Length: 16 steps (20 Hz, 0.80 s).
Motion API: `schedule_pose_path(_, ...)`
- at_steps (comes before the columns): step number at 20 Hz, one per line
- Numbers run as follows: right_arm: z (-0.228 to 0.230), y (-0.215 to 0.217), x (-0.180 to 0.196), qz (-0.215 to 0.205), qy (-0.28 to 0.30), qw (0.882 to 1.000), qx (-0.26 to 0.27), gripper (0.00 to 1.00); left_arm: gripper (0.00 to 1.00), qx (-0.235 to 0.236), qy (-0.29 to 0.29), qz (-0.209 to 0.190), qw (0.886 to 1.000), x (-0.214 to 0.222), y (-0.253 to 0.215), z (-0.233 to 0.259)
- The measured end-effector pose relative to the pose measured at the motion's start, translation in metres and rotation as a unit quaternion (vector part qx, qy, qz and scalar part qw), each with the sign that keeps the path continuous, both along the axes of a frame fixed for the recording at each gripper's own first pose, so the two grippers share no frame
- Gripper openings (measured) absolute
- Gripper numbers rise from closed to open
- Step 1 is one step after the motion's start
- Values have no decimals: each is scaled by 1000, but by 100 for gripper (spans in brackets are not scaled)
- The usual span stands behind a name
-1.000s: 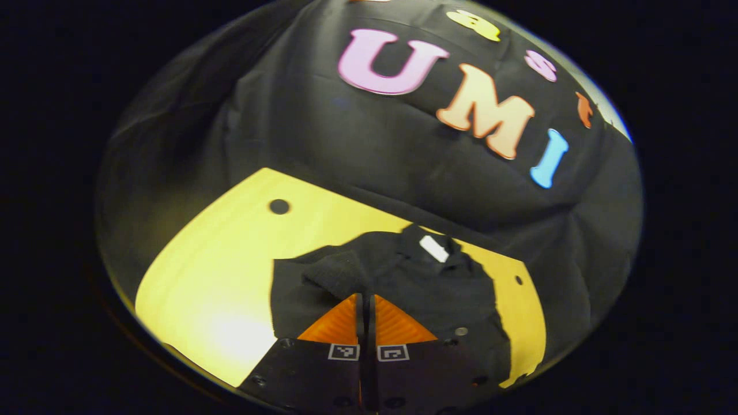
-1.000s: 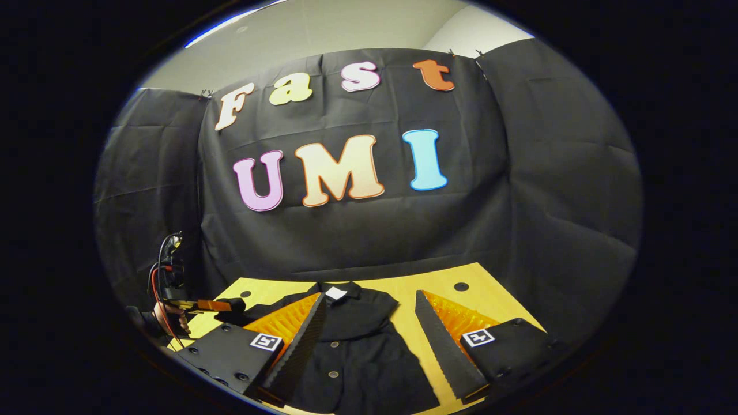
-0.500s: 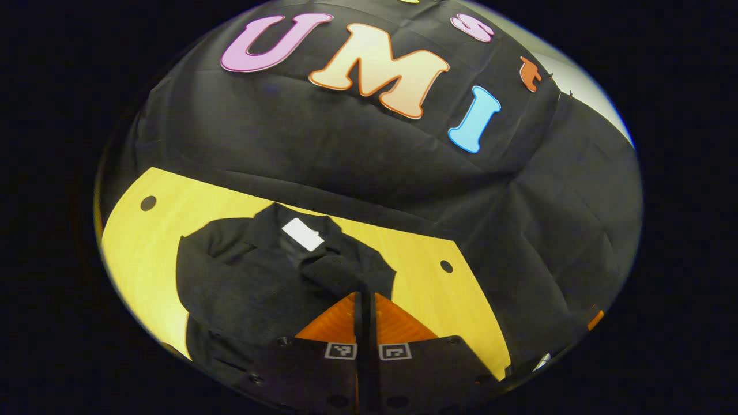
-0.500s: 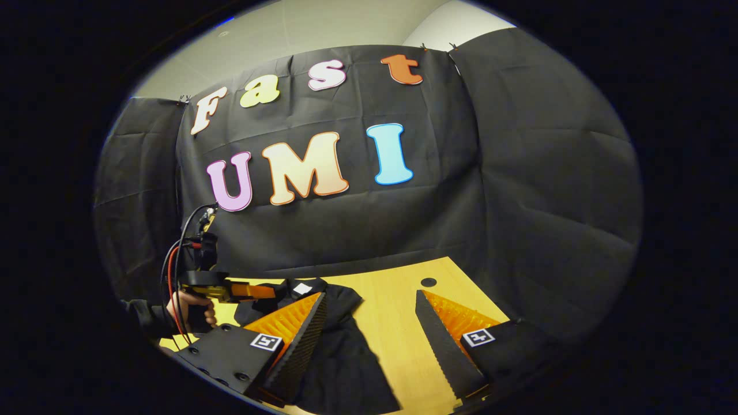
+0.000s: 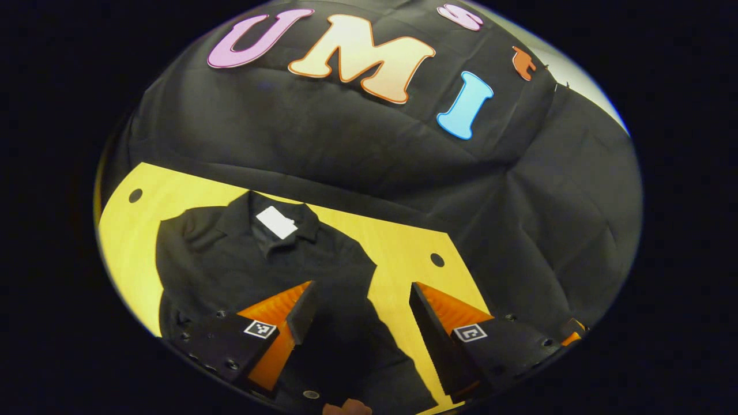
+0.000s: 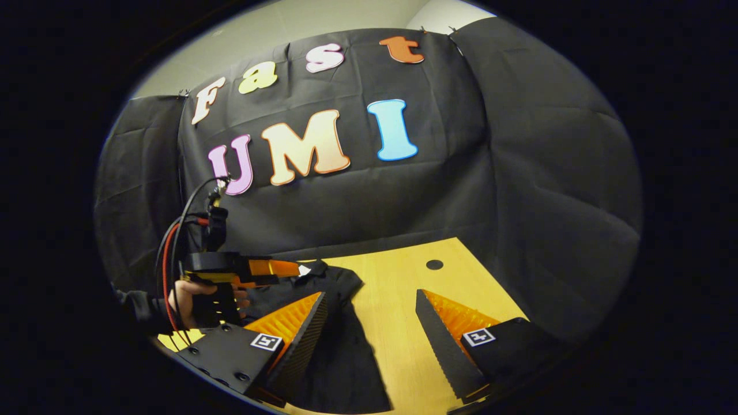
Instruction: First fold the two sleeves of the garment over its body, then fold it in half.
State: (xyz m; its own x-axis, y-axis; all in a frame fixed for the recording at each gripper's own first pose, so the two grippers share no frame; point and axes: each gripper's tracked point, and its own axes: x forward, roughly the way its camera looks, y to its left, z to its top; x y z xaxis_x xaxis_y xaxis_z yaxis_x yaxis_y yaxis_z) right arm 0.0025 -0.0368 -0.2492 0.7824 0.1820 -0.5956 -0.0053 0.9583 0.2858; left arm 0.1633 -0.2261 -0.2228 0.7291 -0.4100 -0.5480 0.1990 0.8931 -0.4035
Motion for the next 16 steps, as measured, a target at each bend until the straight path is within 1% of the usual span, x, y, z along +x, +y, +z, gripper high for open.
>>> schedule_pose_path(2, -15, 15, -8, 9, 22, 1000, -5, 98, 96, 20, -18, -10, 1000, -17, 27, 8)
schedule_pose_path(5, -39, 39, -25, 18, 65, 998, 5, 98, 95, 68, -39, -14, 997, -45, 80, 16)
schedule_pose_path(8, -73, 58, -52, 31, 124, 992, 16, 98, 95, 112, -33, -16, 993, -87, 130, 11)
schedule_pose_path(10, -87, 61, -61, 36, 156, 987, 17, 98, 96, 146, -1, -15, 989, -123, 162, -9)
schedule_pose_path(13, -112, 63, -82, 39, 206, 978, 22, 98, 96, 167, 56, -5, 984, -174, 198, -41)
schedule_pose_path(14, -118, 66, -85, 40, 219, 975, 20, 93, 96, 175, 79, -3, 981, -192, 210, -53)
schedule_pose_path(15, -125, 69, -89, 42, 232, 972, 16, 98, 97, 182, 97, -2, 978, -208, 218, -65)
schedule_pose_path(16, -132, 72, -94, 44, 245, 968, 11, 98, 96, 190, 116, -3, 975, -222, 224, -77)
